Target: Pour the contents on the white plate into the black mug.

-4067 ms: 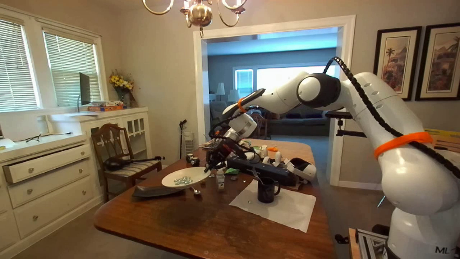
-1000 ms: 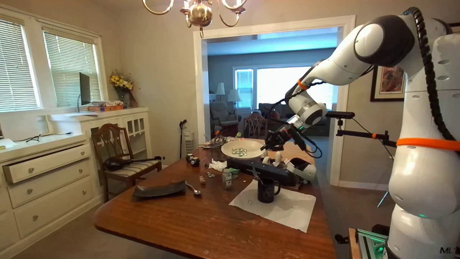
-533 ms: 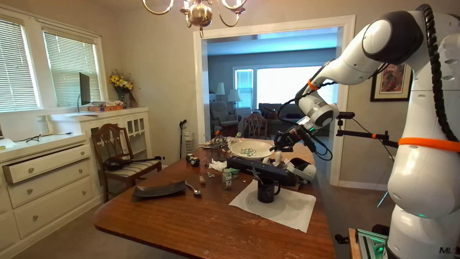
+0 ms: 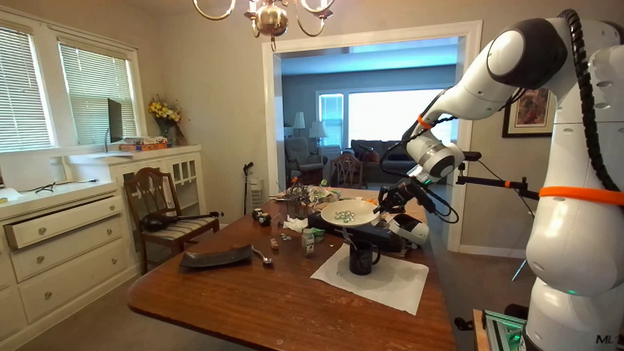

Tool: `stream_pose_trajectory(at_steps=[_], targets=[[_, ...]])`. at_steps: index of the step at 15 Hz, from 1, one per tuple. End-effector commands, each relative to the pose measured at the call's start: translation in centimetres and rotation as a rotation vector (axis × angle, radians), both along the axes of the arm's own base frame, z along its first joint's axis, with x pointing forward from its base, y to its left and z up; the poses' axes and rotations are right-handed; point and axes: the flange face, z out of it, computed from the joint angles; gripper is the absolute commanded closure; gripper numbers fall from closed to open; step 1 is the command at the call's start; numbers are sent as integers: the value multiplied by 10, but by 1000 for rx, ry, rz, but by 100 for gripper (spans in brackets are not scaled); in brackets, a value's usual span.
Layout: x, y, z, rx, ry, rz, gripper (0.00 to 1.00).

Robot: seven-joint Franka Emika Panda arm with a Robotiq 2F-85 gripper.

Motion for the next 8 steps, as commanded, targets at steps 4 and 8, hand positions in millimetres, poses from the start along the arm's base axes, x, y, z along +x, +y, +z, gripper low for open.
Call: stream_pose_trajectory(at_steps=[4,8], targets=[[-33,-1,4,-65,3,-55,98],[-34,8,11,-102,1,-61,98]])
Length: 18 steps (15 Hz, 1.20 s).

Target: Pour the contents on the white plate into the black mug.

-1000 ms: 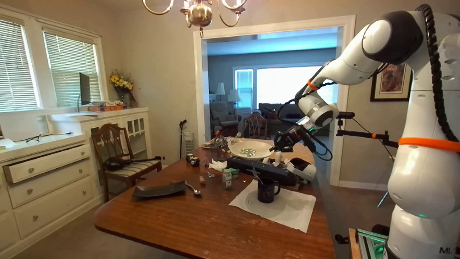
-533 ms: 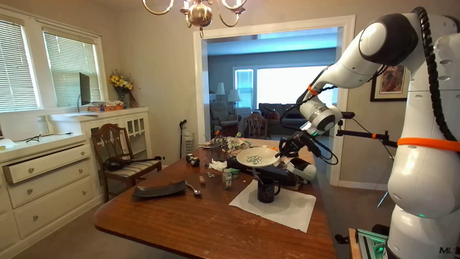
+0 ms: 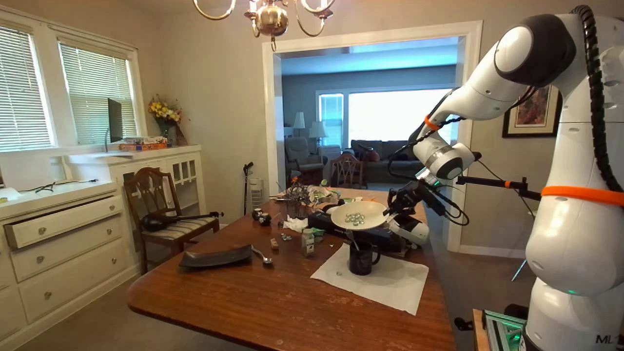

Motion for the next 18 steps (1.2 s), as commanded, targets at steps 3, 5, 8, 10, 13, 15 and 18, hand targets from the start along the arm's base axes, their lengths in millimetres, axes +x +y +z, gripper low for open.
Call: stream_pose_trajectory(at_steps=[3,5,8,10,13,15,18], targets=[[-9,20,20,-71,-17,-14,98],[-13,24,24,-89,-20,-29,98],[-20,26,31,-80,-54,-41,98],[-27,26,38,-79,-78,-50,98],[-39,26,53,-99,-100,-81,98],[-46,22,60,-121,-100,-115,98],[-54,18,68,-161,-87,-167,98]])
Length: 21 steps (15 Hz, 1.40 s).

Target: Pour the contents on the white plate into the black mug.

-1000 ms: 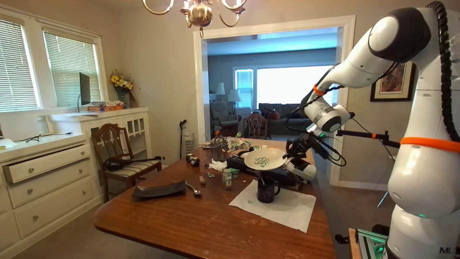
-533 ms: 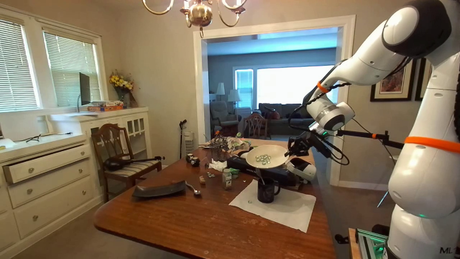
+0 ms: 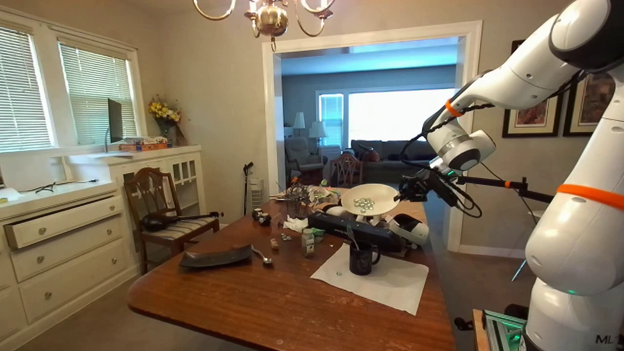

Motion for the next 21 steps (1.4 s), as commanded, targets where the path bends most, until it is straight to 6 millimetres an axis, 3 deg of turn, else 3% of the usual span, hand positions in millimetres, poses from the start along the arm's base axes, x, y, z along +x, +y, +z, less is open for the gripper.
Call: stream_pose_trajectory(at_steps=[1,8,9,20,21], targets=[[-12,3,19,-36,-18,-55,98],[-1,6,18,-63,16,-76,98],[-3,0,9,-68,32,-63,93],[0,4,7,-63,38,-59,93],[0,4,7,-63,38,-59,98]])
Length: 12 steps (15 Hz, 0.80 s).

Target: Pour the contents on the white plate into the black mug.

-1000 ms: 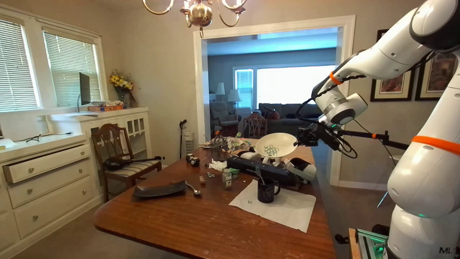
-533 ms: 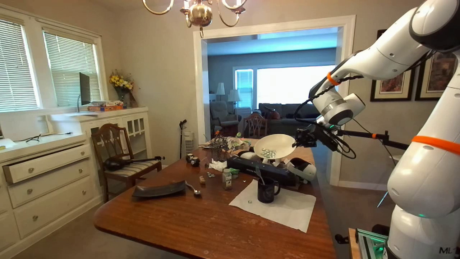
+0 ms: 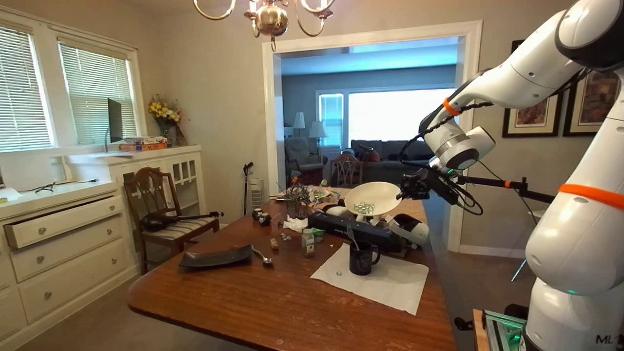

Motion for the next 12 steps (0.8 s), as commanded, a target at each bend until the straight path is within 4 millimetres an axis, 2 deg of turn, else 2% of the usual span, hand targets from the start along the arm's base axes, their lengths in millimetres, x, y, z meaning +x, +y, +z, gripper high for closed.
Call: stream_pose_trajectory(at_steps=[1,5,12], targets=[[-2,-1,0,-5,5,-4,98],[-9,-4,-3,-39,41,-3,98],[-12,-3,13,-148,76,11,98]])
